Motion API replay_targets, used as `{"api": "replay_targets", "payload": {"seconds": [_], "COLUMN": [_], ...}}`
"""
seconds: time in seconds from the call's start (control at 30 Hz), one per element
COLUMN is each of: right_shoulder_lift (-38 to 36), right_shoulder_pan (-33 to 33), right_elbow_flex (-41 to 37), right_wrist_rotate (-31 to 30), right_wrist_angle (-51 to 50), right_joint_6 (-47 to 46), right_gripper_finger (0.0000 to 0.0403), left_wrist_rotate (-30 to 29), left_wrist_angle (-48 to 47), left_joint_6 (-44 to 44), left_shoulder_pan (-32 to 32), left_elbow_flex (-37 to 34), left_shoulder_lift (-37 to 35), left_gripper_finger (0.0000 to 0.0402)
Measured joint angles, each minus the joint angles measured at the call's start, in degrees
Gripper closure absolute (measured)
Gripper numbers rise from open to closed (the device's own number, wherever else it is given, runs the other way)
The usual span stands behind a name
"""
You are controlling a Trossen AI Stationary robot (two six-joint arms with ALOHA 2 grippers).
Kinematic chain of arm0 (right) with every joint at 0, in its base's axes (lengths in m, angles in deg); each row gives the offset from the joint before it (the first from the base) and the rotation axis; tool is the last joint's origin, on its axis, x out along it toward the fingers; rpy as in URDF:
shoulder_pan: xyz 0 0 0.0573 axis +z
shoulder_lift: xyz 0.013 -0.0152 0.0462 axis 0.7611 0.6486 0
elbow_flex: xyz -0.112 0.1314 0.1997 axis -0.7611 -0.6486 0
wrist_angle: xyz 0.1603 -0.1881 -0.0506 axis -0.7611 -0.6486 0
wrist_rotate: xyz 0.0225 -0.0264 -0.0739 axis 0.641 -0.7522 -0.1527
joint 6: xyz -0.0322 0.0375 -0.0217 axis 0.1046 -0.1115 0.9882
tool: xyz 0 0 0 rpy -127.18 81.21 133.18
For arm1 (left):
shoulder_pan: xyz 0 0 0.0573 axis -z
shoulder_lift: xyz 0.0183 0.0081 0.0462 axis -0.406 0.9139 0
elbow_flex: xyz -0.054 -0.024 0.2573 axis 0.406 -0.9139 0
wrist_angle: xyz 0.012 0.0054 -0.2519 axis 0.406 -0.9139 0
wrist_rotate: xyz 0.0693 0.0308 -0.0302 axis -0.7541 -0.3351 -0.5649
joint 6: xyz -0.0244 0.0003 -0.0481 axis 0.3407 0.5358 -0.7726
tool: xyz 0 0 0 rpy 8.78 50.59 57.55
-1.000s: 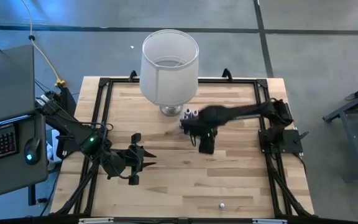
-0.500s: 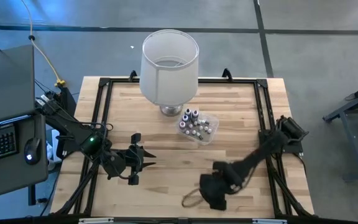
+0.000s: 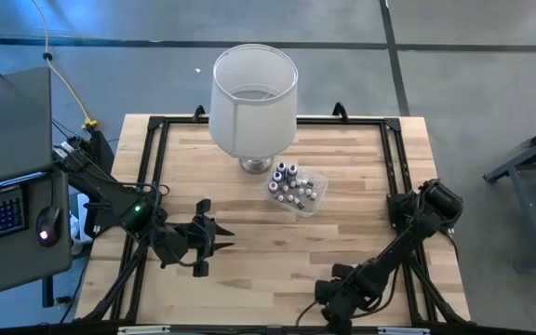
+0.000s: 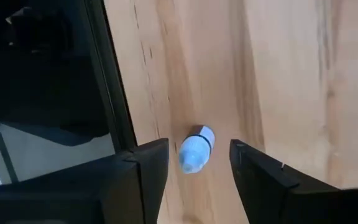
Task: Pick & Place food coloring
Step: Put the small red food coloring bottle into the transparent bin
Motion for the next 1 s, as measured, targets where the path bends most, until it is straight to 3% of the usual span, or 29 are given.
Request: {"api": "replay_targets", "payload": {"seconds": [0.37, 0.6, 0.77, 1.0], "right_shoulder_lift": [0.0, 0.0, 0.0, 0.1], "right_shoulder_pan": [0.1, -1.0, -2.8, -9.0], "right_elbow_flex": [-6.3, -9.3, -9.4, -4.7], "right_wrist_rotate": [1.8, 3.8, 6.7, 11.8], "right_wrist_angle": [5.8, 10.8, 10.8, 8.1], "right_joint_6": [0.6, 0.5, -0.2, 5.0], "right_gripper_finger": [0.0247, 0.029, 0.0336, 0.0327], "left_wrist_rotate": [-1.5, -1.7, -2.7, -5.2], "left_wrist_angle": [0.6, 1.1, 1.0, 1.0], "left_joint_6": [-1.3, -0.9, -0.7, -0.6], "left_shoulder_pan": [0.0, 0.0, 0.0, 0.0], "left_elbow_flex": [0.0, 0.0, 0.0, 0.0], "left_shoulder_lift": [0.0, 0.0, 0.0, 0.0], "left_gripper_finger": [0.0302, 0.0302, 0.0302, 0.0302]}}
